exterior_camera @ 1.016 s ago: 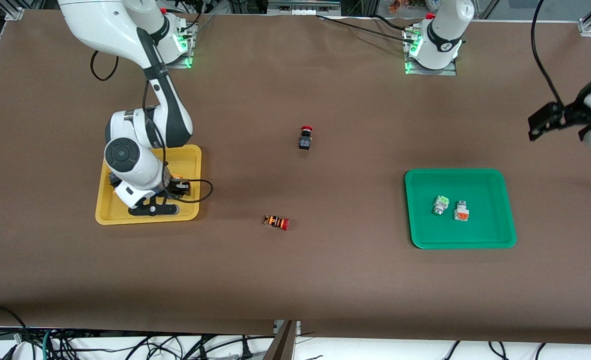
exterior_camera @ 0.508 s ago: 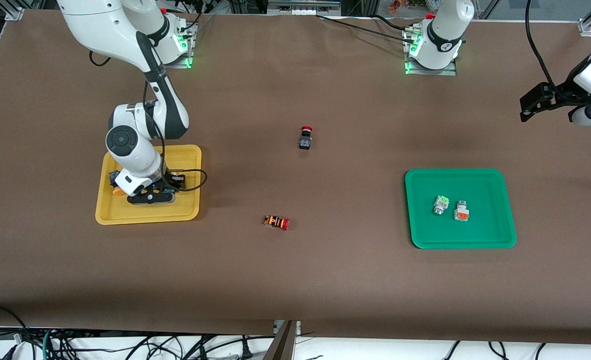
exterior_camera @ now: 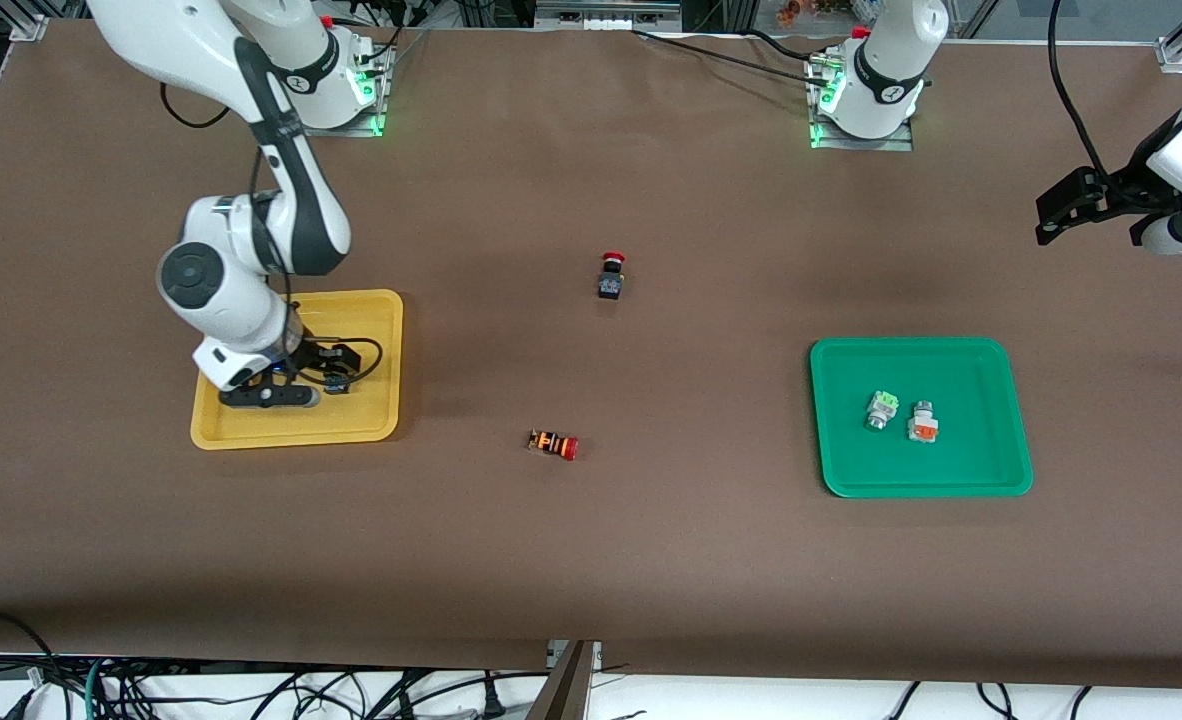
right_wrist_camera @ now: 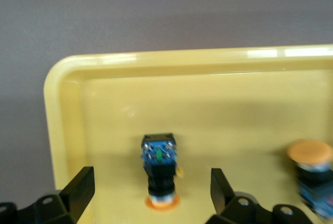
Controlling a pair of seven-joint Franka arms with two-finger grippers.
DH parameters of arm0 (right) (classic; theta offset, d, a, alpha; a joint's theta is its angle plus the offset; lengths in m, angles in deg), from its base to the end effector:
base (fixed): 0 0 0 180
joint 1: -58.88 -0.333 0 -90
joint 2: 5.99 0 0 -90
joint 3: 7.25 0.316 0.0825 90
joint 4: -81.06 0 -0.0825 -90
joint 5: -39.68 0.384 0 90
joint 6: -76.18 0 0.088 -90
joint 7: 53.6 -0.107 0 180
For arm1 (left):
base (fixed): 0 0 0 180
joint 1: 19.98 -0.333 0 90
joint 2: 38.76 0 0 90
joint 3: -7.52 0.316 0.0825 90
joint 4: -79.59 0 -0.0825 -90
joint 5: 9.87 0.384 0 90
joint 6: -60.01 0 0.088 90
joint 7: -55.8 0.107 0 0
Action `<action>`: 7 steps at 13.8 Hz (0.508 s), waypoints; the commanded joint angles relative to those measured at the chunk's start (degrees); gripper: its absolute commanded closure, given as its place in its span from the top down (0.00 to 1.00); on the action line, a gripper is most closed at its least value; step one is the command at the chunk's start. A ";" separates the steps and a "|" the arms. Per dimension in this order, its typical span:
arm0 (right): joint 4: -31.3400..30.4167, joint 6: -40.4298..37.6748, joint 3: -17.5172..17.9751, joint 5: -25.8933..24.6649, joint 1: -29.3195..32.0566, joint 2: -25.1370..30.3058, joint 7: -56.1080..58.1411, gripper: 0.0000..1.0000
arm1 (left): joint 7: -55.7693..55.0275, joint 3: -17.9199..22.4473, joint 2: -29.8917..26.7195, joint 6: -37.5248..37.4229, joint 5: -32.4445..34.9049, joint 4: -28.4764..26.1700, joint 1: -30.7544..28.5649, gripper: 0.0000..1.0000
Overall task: Place green and yellow buttons in trays
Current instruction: 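Lower the second yellow button into the yellow tray and open the right gripper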
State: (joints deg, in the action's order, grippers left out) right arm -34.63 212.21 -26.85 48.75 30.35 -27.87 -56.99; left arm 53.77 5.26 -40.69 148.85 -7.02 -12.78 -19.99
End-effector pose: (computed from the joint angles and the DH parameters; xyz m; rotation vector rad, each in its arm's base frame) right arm 0.5924 0.1009 0.2709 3.1261 0.0081 0.0037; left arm 0.5412 -0.0162 0.6219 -3.0892 0.0054 0.0402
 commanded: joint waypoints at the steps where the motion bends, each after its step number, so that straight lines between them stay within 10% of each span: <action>1: 9.30 -15.47 -3.59 1.38 0.31 2.54 1.90 0.99 | -0.52 -0.12 -0.26 -0.25 -1.09 0.00 -0.25 1.00; 7: 29.63 -41.96 -8.34 1.12 0.31 2.54 3.04 0.99 | -0.52 -0.29 -0.26 -0.34 -1.09 0.00 -0.25 1.00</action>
State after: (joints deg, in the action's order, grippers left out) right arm -9.47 175.18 -34.43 48.85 30.52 -23.73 -54.97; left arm 53.77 5.18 -40.69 148.85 -7.07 -12.79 -19.99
